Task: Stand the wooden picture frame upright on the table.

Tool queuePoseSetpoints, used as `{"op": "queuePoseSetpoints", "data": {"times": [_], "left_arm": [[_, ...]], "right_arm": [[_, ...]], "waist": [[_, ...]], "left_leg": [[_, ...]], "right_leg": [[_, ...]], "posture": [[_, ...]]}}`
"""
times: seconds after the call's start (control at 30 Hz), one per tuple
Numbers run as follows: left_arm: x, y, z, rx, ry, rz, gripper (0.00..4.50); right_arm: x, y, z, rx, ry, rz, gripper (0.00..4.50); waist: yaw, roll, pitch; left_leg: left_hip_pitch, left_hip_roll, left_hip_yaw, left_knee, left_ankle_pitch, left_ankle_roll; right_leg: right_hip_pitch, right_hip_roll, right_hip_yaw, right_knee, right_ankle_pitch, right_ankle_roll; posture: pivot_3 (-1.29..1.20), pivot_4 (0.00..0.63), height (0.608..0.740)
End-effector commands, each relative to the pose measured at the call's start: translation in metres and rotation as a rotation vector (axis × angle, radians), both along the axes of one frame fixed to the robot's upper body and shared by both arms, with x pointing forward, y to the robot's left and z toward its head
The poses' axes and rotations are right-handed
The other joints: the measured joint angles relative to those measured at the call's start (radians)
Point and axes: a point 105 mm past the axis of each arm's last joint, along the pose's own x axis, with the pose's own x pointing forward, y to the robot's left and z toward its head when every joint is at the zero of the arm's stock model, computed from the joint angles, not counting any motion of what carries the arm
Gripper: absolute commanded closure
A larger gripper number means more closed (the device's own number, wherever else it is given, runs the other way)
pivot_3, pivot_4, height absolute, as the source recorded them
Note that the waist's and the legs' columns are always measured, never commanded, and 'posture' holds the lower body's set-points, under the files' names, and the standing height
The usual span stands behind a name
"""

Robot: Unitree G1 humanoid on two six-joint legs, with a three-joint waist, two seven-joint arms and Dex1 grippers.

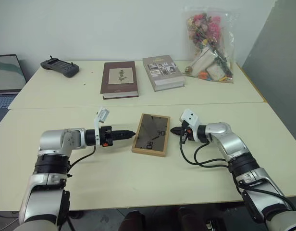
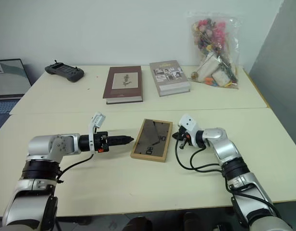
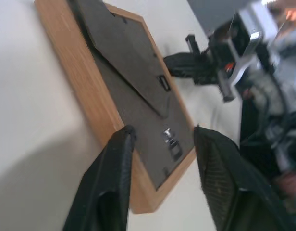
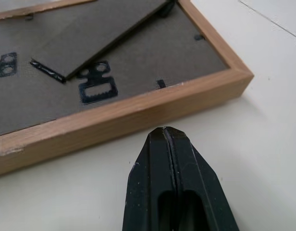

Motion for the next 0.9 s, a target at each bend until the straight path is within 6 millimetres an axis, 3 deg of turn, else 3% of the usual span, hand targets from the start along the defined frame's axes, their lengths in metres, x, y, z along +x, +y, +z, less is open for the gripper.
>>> {"op": "queuePoseSetpoints", "data": {"times": [0.03, 0.27, 0.43, 0.63, 0.77, 0.9], "left_arm": [[-0.007, 0.002, -0.010, -0.023, 0.107, 0.003, 1.46], [-0.014, -0.004, -0.025, 0.005, 0.166, -0.057, 0.04], [-0.020, -0.020, -0.037, -0.002, 0.190, -0.111, 0.04], [-0.004, -0.038, -0.037, -0.024, 0.146, -0.082, 0.04], [-0.003, -0.050, -0.027, -0.071, 0.132, -0.101, 0.04], [-0.017, -0.060, -0.014, -0.122, 0.129, -0.170, 0.04]], "right_arm": [[0.003, 0.010, 0.010, 0.003, -0.042, 0.040, 4.50], [-0.002, 0.025, 0.009, 0.006, -0.040, 0.086, 4.50], [-0.006, 0.042, 0.011, 0.032, -0.041, 0.109, 4.50], [-0.010, 0.048, 0.010, 0.050, -0.036, 0.113, 4.50], [-0.012, 0.047, 0.009, 0.054, -0.035, 0.101, 4.50], [-0.013, 0.042, 0.007, 0.054, -0.030, 0.080, 4.50]], "waist": [[-0.002, 0.000, 0.000], [-0.002, 0.000, 0.000], [-0.001, 0.001, -0.001], [0.013, 0.001, -0.001], [0.025, 0.001, -0.002], [0.022, 0.001, -0.002]], "left_leg": [[0.000, 0.000, 0.000, 0.000, 0.001, -0.002], [0.001, 0.000, 0.000, 0.000, 0.002, -0.003], [0.001, 0.000, 0.000, -0.001, 0.002, -0.003], [0.001, -0.001, 0.000, 0.000, 0.002, -0.003], [0.001, -0.002, 0.000, 0.000, 0.002, -0.003], [0.001, -0.002, 0.000, 0.000, 0.002, -0.003]], "right_leg": [[0.000, 0.000, 0.000, 0.000, 0.000, 0.000], [0.000, 0.001, 0.001, 0.000, 0.000, 0.000], [0.000, 0.000, 0.001, 0.000, 0.000, 0.000], [0.001, -0.002, 0.001, 0.000, 0.000, 0.000], [0.002, -0.003, 0.000, 0.000, 0.000, 0.000], [0.001, -0.002, 0.001, 0.000, 0.000, 0.000]], "posture": [[0.00, 0.150, 0.740], [0.00, 0.150, 0.740], [0.00, 0.150, 0.740], [0.00, 0.150, 0.740], [0.00, 0.150, 0.740], [0.00, 0.150, 0.740]]}}
